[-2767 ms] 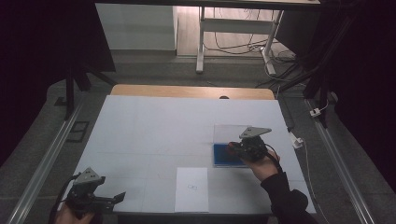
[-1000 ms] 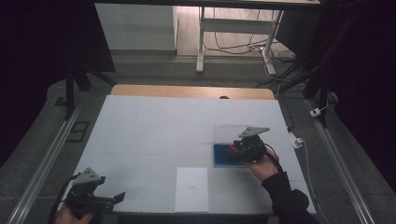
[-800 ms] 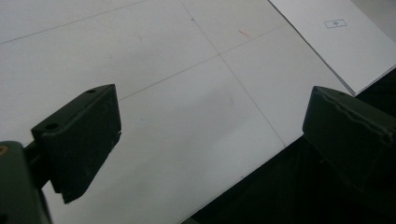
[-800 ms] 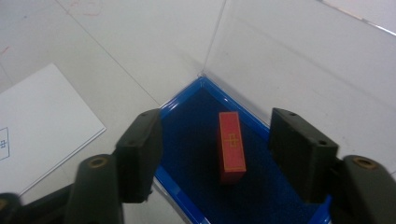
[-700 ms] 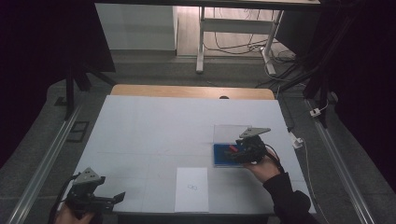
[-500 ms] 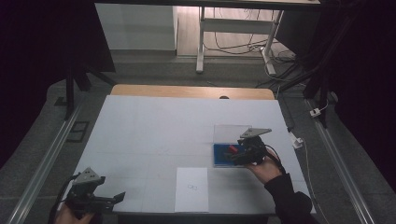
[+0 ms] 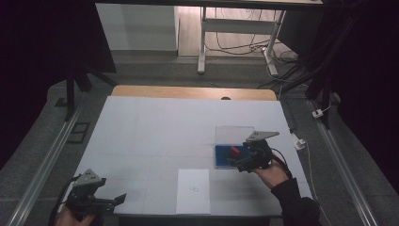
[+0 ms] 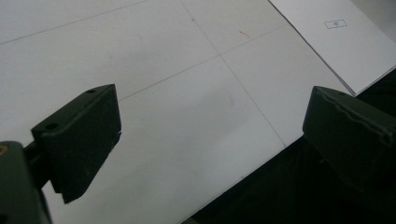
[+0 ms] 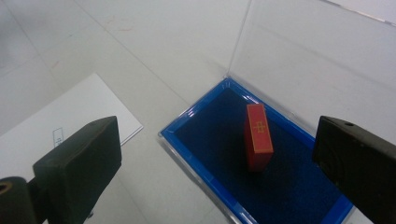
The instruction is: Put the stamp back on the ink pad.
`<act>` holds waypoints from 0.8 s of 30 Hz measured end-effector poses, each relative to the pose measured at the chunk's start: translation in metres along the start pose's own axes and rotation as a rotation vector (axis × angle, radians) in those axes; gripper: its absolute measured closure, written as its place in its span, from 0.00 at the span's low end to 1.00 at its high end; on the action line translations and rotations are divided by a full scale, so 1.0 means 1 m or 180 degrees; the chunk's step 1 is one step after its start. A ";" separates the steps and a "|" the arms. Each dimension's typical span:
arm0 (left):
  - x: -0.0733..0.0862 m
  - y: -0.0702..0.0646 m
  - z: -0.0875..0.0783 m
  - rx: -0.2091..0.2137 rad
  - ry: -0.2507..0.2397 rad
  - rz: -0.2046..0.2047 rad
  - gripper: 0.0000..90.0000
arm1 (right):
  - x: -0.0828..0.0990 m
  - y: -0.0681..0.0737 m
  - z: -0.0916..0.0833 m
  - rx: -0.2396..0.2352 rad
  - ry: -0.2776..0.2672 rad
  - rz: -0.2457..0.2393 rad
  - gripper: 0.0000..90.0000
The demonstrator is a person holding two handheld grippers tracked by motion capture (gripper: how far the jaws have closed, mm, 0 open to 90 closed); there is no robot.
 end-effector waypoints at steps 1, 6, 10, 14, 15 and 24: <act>0.000 0.000 0.000 0.0001 -0.0001 -0.0002 0.05 | 0.000 0.001 -0.001 -0.0007 -0.0003 0.0003 0.02; 0.000 0.000 0.000 0.0000 -0.0005 -0.0010 0.05 | 0.002 0.003 -0.009 -0.0060 -0.0060 0.0031 0.02; 0.000 0.000 0.000 0.0000 -0.0004 -0.0012 0.05 | 0.004 0.006 -0.016 -0.0070 -0.0094 0.0047 0.01; 0.000 0.001 0.000 0.0003 0.0000 -0.0014 0.05 | 0.007 0.008 -0.023 -0.0043 -0.0099 0.0030 0.01; 0.000 0.001 0.000 0.0003 -0.0001 -0.0014 0.05 | 0.009 0.009 -0.024 -0.0035 -0.0093 0.0018 0.01; 0.000 0.001 0.000 -0.0001 0.0002 -0.0019 0.05 | 0.022 0.011 -0.039 0.0120 -0.0049 -0.0062 0.00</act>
Point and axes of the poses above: each handheld gripper's, and its own axes: z roughly forward along the jaws, x roughly out of its underside, y roughly to its left, the point moved 6 cm from there along z, roughly forward along the jaws, and after that the axes turned 7 degrees about z, right-handed, at the moved point
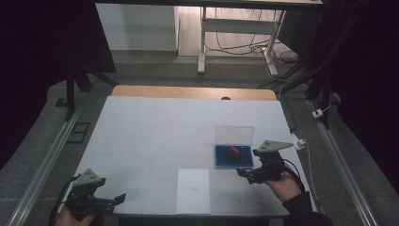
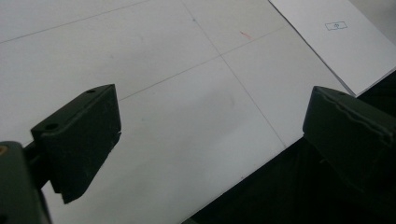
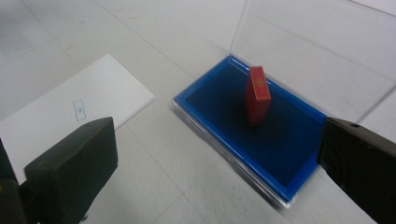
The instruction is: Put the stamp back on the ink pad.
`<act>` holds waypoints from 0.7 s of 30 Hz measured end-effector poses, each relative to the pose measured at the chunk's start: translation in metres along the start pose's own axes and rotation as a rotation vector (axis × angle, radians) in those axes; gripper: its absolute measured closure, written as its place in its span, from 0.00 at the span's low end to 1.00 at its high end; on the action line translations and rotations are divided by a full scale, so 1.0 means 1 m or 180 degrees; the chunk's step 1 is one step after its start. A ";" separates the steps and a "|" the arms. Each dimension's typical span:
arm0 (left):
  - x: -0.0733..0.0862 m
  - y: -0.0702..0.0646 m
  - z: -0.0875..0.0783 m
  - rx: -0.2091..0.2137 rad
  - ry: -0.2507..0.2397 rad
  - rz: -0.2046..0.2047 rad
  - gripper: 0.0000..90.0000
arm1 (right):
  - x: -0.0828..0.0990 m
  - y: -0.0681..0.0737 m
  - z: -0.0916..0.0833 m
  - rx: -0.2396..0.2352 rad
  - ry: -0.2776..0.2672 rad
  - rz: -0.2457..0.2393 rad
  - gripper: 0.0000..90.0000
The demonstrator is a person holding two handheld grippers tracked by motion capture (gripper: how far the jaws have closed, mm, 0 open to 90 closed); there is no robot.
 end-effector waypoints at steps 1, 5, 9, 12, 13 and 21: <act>0.000 0.000 0.000 0.0002 0.0000 0.0000 0.05 | 0.002 0.000 -0.002 0.0022 -0.0004 0.0006 0.00; 0.000 0.000 0.000 -0.0002 0.0001 0.0000 0.05 | 0.008 0.000 -0.012 0.0098 -0.0051 0.0043 0.00; 0.000 0.000 0.000 -0.0004 0.0005 0.0003 0.05 | 0.014 -0.001 -0.022 0.0171 -0.0086 0.0103 0.00; 0.000 0.000 0.000 -0.0008 0.0005 0.0003 0.05 | 0.019 -0.002 -0.030 0.0223 -0.0123 0.0159 0.00; 0.000 0.000 0.000 -0.0008 0.0005 0.0002 0.05 | 0.020 -0.002 -0.032 0.0227 -0.0127 0.0177 0.00; 0.000 0.000 0.000 -0.0005 0.0000 -0.0007 0.05 | 0.034 -0.004 -0.049 0.0362 -0.0155 0.0241 0.00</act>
Point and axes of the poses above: each handheld gripper's, and its own axes: z roughly forward along the jaws, x roughly out of its underside, y roughly to its left, the point moved 6 cm from there along z, roughly forward along the jaws, and after that the axes turned 7 degrees about z, right-handed, at the moved point
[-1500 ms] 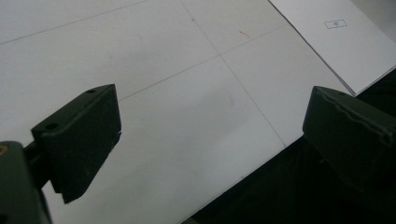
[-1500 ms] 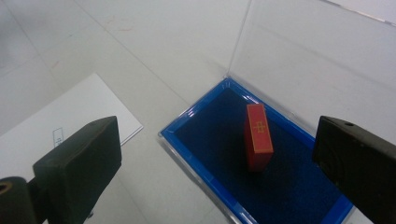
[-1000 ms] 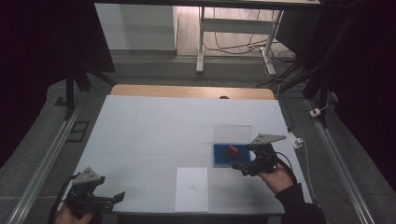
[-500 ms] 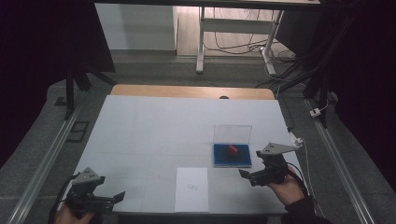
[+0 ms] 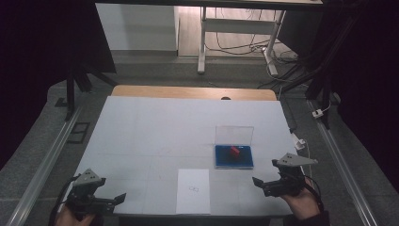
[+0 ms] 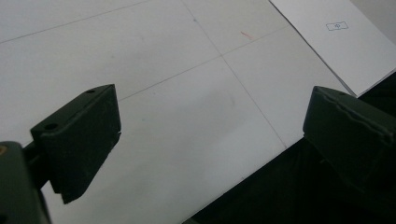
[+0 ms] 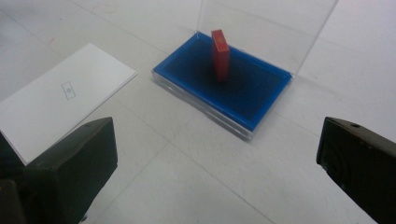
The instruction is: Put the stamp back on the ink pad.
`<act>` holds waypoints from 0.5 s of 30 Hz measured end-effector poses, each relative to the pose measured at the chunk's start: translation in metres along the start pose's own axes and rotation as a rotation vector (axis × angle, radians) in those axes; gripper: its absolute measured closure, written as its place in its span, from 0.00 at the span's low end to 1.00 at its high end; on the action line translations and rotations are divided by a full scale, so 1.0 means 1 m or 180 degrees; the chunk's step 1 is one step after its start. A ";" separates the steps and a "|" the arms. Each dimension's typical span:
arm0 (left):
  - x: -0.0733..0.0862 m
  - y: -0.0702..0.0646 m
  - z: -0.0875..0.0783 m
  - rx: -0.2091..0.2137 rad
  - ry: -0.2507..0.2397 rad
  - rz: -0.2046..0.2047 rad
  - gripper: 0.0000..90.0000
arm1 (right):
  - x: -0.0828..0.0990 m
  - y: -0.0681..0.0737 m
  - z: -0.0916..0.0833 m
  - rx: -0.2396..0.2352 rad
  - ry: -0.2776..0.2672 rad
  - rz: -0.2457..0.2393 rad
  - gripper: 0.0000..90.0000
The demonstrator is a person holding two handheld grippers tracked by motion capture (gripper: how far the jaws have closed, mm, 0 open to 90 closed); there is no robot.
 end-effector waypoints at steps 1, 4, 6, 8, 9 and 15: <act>0.000 0.000 0.000 0.0000 0.0000 0.0000 0.05 | 0.002 -0.001 -0.002 0.0014 -0.0012 0.0016 0.00; 0.000 0.000 0.000 -0.0001 0.0001 0.0000 0.05 | 0.006 -0.003 -0.007 0.0055 -0.0023 0.0066 0.00; 0.000 0.000 0.000 0.0002 -0.0001 -0.0002 0.05 | 0.010 -0.004 -0.010 0.0080 -0.0023 0.0095 0.00; 0.000 0.000 0.000 -0.0001 -0.0002 -0.0002 0.05 | 0.013 -0.005 -0.013 0.0097 -0.0023 0.0132 0.00; 0.000 0.000 0.000 -0.0002 -0.0003 -0.0001 0.05 | 0.015 -0.005 -0.014 0.0107 -0.0016 0.0156 0.00; 0.000 0.000 0.000 -0.0006 -0.0001 0.0000 0.05 | 0.024 -0.008 -0.022 0.0159 0.0029 0.0231 0.00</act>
Point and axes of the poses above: each handheld gripper's, and its own axes: z roughly forward along the jaws, x roughly out of its underside, y roughly to its left, the point moved 6 cm from there along z, roughly forward along the jaws, and after that the axes turned 7 degrees about z, right-handed, at the moved point
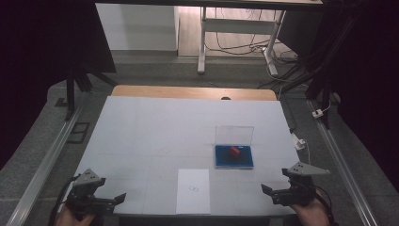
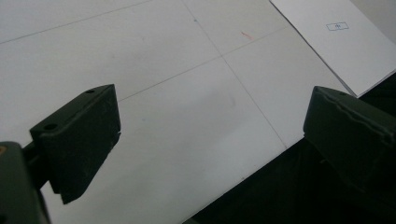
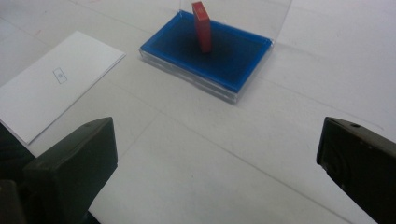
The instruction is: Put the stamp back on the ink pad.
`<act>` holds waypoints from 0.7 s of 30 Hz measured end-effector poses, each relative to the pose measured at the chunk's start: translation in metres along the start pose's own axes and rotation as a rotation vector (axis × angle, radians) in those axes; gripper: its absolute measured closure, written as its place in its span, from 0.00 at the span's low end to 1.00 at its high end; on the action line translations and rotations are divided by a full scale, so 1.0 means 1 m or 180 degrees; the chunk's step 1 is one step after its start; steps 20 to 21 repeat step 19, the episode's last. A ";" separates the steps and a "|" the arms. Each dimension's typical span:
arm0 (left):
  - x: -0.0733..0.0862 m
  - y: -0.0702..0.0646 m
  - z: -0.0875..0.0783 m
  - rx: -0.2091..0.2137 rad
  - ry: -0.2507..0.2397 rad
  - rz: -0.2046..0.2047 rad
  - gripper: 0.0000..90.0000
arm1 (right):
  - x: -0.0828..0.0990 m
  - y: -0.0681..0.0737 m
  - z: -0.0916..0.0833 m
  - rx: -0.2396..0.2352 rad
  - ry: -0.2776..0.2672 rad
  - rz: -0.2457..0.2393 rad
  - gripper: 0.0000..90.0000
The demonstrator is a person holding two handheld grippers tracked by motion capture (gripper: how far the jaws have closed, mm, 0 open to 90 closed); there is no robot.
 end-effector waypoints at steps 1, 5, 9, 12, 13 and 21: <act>0.000 0.000 0.000 -0.0001 0.0000 0.0000 0.05 | 0.002 -0.001 -0.001 0.0008 0.0001 0.0008 0.00; 0.000 0.000 0.000 -0.0004 0.0003 0.0000 0.05 | 0.007 -0.003 -0.005 0.0049 0.0030 0.0056 0.00; 0.000 0.000 0.000 -0.0007 0.0007 -0.0001 0.05 | 0.010 -0.004 -0.009 0.0089 0.0042 0.0092 0.00; 0.001 0.000 0.000 -0.0010 0.0010 -0.0002 0.05 | 0.013 -0.004 -0.011 0.0120 0.0092 0.0104 0.00; 0.001 0.000 0.000 -0.0013 0.0009 -0.0002 0.05 | 0.014 -0.004 -0.011 0.0136 0.0115 0.0094 0.00; -0.001 0.000 0.000 -0.0003 -0.0009 -0.0006 0.04 | 0.016 -0.003 -0.010 0.0181 0.0172 0.0076 0.00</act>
Point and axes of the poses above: each handheld gripper's, and its own axes: z roughly forward along the jaws, x roughly out of its underside, y roughly to its left, the point moved 6 cm from there along z, roughly forward along the jaws, and after that the axes turned 7 degrees about z, right-handed, at the moved point
